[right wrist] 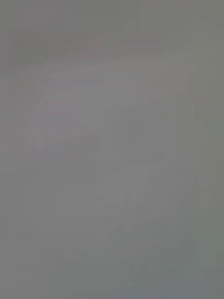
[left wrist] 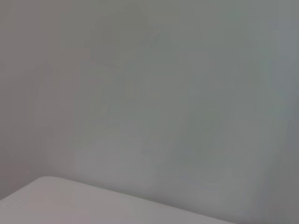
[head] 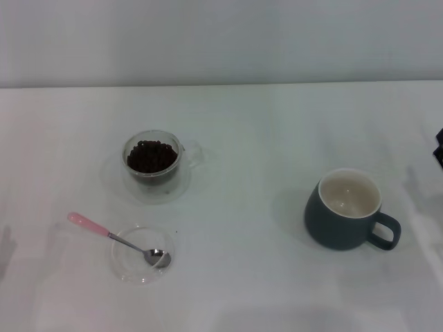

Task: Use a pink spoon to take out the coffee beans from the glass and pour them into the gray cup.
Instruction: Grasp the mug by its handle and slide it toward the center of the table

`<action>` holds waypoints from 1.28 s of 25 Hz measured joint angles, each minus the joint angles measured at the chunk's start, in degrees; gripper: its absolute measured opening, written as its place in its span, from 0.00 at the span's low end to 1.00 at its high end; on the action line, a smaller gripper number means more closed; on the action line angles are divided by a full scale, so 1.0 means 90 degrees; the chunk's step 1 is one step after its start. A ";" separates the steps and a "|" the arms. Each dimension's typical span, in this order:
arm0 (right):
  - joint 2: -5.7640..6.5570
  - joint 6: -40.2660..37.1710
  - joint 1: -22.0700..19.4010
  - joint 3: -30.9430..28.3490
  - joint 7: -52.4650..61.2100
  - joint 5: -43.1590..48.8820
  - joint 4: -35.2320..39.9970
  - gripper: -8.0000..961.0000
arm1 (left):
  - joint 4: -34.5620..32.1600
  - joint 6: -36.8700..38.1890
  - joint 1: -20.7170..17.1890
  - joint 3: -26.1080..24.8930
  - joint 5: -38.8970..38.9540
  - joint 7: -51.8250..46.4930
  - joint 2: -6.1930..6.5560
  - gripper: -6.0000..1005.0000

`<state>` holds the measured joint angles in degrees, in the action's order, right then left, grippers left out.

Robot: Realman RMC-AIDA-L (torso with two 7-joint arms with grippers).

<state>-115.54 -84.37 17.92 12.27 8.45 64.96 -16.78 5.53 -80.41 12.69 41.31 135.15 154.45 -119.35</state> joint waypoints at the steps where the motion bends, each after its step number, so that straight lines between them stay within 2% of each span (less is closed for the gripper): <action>1: 0.0014 -0.0154 -0.0071 0.0147 0.0015 0.0095 -0.0014 0.87 | 0.0000 0.0006 0.0000 0.0000 0.0000 0.0000 0.0000 0.89; 2: 0.0033 -0.0331 -0.0181 0.0418 0.0074 0.0170 -0.0021 0.87 | 0.0000 0.0009 0.0002 0.0000 0.0000 0.0000 0.0000 0.89; 3: 0.0071 -0.0662 -0.0344 0.0980 0.0303 0.0243 0.0019 0.87 | 0.0000 0.0012 0.0005 0.0000 0.0000 0.0000 0.0000 0.89; 4: 0.0071 -0.0662 -0.0344 0.0980 0.0303 0.0243 0.0019 0.87 | 0.0000 0.0014 0.0015 0.0000 0.0000 0.0000 -0.0001 0.89; 8: 0.0132 -0.1491 -0.0908 0.2554 0.1248 0.0252 0.0539 0.87 | 0.0001 0.0074 0.0169 0.0000 -0.0002 -0.0002 -0.0001 0.89; 12: 0.0133 -0.1648 -0.1287 0.3404 0.1497 0.0253 0.0834 0.86 | 0.0000 0.0138 0.0292 0.0000 -0.0005 -0.0003 -0.0001 0.89; 18: 0.0089 -0.0847 -0.1235 0.3560 0.1441 0.0387 0.0751 0.86 | 0.0003 0.0189 0.0484 0.0000 -0.0134 -0.0003 -0.0001 0.89; 32: 0.0030 0.0200 -0.0726 0.3266 0.1443 0.0440 0.0801 0.85 | 0.0013 0.0184 0.0443 0.0000 -0.0319 -0.0003 -0.0008 0.89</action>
<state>-115.26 -82.57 11.39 41.67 21.43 68.92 -9.57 5.65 -78.76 16.68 41.31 132.28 154.42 -119.43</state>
